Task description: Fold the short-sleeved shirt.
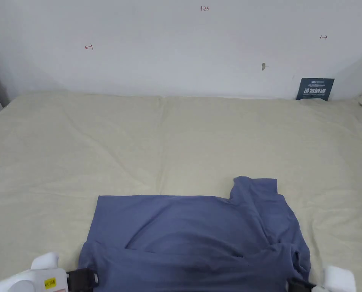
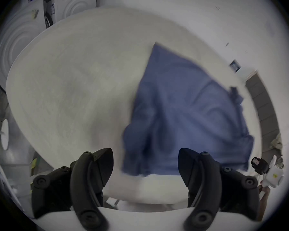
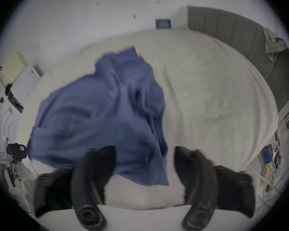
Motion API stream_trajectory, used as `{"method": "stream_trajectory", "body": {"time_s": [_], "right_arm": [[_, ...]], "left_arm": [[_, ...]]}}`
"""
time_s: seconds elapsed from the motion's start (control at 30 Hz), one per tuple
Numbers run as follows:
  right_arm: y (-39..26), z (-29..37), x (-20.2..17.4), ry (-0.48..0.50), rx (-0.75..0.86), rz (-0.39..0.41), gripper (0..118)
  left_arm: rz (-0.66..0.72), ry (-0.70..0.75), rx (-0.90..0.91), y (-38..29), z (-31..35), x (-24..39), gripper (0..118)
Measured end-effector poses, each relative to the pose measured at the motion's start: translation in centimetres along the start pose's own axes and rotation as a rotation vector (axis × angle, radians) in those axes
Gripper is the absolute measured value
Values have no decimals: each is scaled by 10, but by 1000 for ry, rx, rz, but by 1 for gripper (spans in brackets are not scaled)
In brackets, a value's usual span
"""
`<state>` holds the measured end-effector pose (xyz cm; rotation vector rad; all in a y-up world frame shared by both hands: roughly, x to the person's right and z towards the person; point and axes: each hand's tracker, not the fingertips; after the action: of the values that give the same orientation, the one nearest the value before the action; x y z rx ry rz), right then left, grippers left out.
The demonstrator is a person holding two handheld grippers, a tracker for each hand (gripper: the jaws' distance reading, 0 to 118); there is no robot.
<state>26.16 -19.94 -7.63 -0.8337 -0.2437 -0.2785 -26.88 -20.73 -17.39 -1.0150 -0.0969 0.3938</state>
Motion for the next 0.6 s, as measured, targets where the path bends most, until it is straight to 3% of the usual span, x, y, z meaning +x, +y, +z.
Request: {"method": "stream_trajectory", "body": {"time_s": [0.13, 0.27, 0.43, 0.47, 0.5, 0.53, 0.57, 0.6], "right_arm": [[49, 57, -26, 51, 260, 60, 85], [80, 105, -48, 72, 522, 114, 85], [95, 133, -72, 42, 712, 172, 79], [96, 135, -76, 38, 733, 174, 64], [96, 136, -79, 25, 744, 172, 11], [98, 134, -82, 24, 751, 171, 0], [101, 133, -83, -45, 763, 153, 0], [101, 134, -83, -4, 758, 158, 0]], "left_arm": [[-94, -66, 227, 28, 58, 51, 86], [-248, -33, 488, 48, 105, 102, 86], [-349, 9, 751, 50, 130, 145, 85], [-374, 12, 788, 49, 129, 150, 78], [-383, -7, 813, 47, 131, 153, 50], [-402, -35, 841, 45, 131, 156, 9], [-394, -45, 838, 45, 129, 158, 0], [-335, -53, 804, 44, 124, 158, 0]]}}
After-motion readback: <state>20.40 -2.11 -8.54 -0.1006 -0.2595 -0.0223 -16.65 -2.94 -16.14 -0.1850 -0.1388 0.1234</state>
